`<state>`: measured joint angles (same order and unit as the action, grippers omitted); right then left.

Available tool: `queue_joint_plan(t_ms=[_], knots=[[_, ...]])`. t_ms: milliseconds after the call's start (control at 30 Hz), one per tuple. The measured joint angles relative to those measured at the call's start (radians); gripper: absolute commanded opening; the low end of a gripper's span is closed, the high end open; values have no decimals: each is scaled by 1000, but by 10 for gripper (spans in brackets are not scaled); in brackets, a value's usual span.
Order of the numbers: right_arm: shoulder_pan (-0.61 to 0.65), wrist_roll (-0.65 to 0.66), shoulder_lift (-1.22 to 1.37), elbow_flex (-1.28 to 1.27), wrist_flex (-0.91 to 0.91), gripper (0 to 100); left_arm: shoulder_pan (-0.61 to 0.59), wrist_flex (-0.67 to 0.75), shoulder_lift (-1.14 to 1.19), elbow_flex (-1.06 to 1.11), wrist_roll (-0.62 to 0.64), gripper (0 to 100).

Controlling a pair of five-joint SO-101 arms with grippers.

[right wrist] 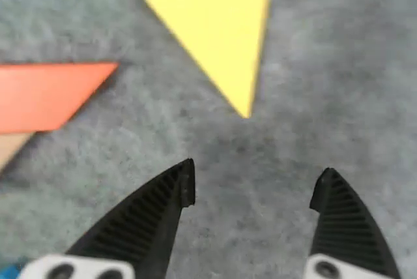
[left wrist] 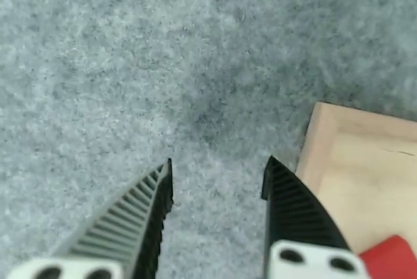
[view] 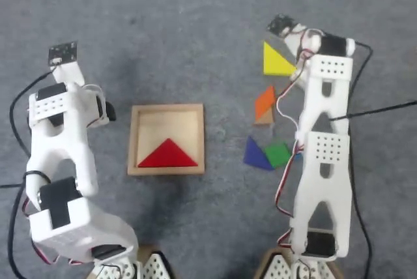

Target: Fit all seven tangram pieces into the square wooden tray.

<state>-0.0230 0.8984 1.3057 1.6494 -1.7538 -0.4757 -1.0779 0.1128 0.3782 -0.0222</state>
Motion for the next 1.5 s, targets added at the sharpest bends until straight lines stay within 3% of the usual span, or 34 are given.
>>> queue_joint_plan(t_ms=[167,400,600,833,967,1267,1500], knots=[[17,-210,-40,0,101,299,0,0,0,0,0,221],[107,-600,84,0,514,299,0,0,0,0,0,221],[138,-729,226,0,747,299,3,3,-2,26,0,221],[140,-736,290,5,781,301,0,3,-3,28,0,221],[141,-720,290,29,692,301,0,3,-3,28,0,221],[138,-423,187,38,224,300,0,3,-3,28,0,221],[91,-224,101,18,5,299,0,3,-3,28,0,221]])
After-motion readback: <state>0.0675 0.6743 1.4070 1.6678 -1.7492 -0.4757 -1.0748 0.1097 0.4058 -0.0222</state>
